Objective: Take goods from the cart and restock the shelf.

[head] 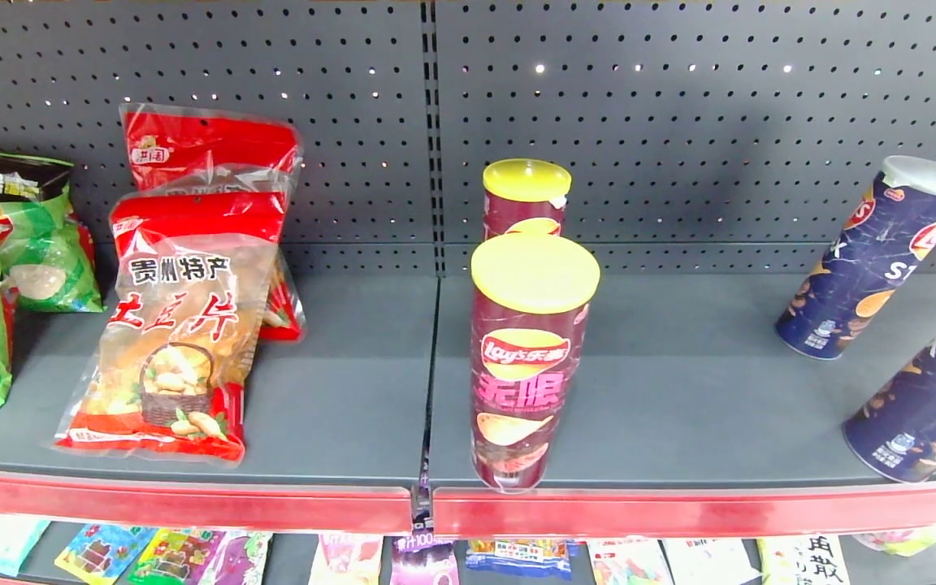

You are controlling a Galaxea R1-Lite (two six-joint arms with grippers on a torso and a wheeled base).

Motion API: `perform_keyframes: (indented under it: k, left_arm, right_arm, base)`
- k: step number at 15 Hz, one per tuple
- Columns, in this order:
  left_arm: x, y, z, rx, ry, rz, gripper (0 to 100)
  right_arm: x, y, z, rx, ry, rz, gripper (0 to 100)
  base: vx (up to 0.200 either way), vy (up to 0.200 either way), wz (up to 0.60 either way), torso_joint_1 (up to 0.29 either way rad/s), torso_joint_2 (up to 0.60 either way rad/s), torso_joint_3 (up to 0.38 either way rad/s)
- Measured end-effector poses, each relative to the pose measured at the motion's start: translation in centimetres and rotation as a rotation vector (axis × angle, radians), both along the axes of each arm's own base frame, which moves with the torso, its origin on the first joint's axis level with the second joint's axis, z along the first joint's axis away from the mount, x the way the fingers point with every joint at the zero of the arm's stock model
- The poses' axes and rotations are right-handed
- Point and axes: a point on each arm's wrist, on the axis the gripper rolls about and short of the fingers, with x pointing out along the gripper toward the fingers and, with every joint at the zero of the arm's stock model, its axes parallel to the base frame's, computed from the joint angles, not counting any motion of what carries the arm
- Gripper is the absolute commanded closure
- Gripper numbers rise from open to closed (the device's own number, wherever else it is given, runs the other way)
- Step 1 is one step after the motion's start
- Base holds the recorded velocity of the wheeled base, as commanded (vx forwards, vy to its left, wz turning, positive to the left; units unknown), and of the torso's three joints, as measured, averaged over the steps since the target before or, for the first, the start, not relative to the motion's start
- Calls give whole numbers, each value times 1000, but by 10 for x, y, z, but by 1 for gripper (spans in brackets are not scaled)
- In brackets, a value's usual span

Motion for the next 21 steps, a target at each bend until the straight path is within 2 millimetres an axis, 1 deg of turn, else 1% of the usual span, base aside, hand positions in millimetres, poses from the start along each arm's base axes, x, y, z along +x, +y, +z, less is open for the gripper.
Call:
perform_keyframes:
  k: [1, 2, 3, 4, 5, 7, 9, 11, 12, 13, 14, 15, 18, 19, 20, 21]
  left_arm:
    - [-20, 6, -11, -10, 16, 77, 0]
    - [-32, 8, -20, -27, 20, 151, 0]
    - [-41, 8, -27, -54, 2, 235, 0]
    - [-45, 6, -36, -68, -8, 310, 0]
    - [-48, 5, -42, -75, -24, 349, 0]
    - [-55, 3, -50, -101, -88, 362, 0]
    - [-56, 2, -48, -139, -227, 311, 0]
    - [-47, 0, -48, -99, -396, 217, 0]
    - [-42, -1, -49, -59, -490, 177, 0]
    - [-37, -1, -56, -35, -511, 158, 0]
    - [-36, -1, -63, -31, -485, 171, 0]
    - [-35, 0, -67, -37, -466, 215, 0]
    - [-31, 3, -70, -71, -521, 338, 0]
    - [-31, 3, -72, -57, -516, 330, 0]
    - [-30, 2, -73, -32, -512, 277, 0]
    - [-30, 0, -75, 20, -499, 175, 0]
  right_arm:
    - [-6, -1, -7, -15, 13, -43, 0]
    - [-12, -2, -13, -31, 23, -68, 0]
    - [-17, -3, -17, -54, 15, -101, 0]
    - [-21, -5, -21, -75, 2, -156, 0]
    - [-23, -5, -22, -77, -12, -187, 0]
    - [-26, -5, -24, -51, -32, -201, 0]
    - [-26, -5, -25, -33, -43, -175, 0]
    - [-22, -2, -21, 4, -144, -64, 0]
    - [-19, -1, -22, 21, -201, -41, 0]
    - [-17, -1, -28, 41, -204, -52, 0]
    - [-16, -1, -35, 62, -171, -81, 0]
    - [-15, -1, -37, 69, -164, -87, 0]
    - [-15, -1, -39, 70, -155, -89, 0]
    - [-15, -1, -39, 70, -155, -88, 0]
    - [-15, -1, -40, 68, -154, -88, 0]
    - [-15, -1, -40, 60, -155, -76, 0]
  base:
    - [0, 0, 0, 0, 0, 0]
    - [0, 0, 0, 0, 0, 0]
    - [0, 0, 0, 0, 0, 0]
    - [0, 0, 0, 0, 0, 0]
    - [0, 0, 0, 0, 0, 0]
    - [0, 0, 0, 0, 0, 0]
    - [0, 0, 0, 0, 0, 0]
    - [0, 0, 0, 0, 0, 0]
    - [0, 0, 0, 0, 0, 0]
    - [0, 0, 0, 0, 0, 0]
    - [0, 0, 0, 0, 0, 0]
    - [0, 0, 0, 0, 0, 0]
    - [0, 0, 0, 0, 0, 0]
    - [0, 0, 0, 0, 0, 0]
    - [0, 0, 0, 0, 0, 0]
    - [0, 0, 0, 0, 0, 0]
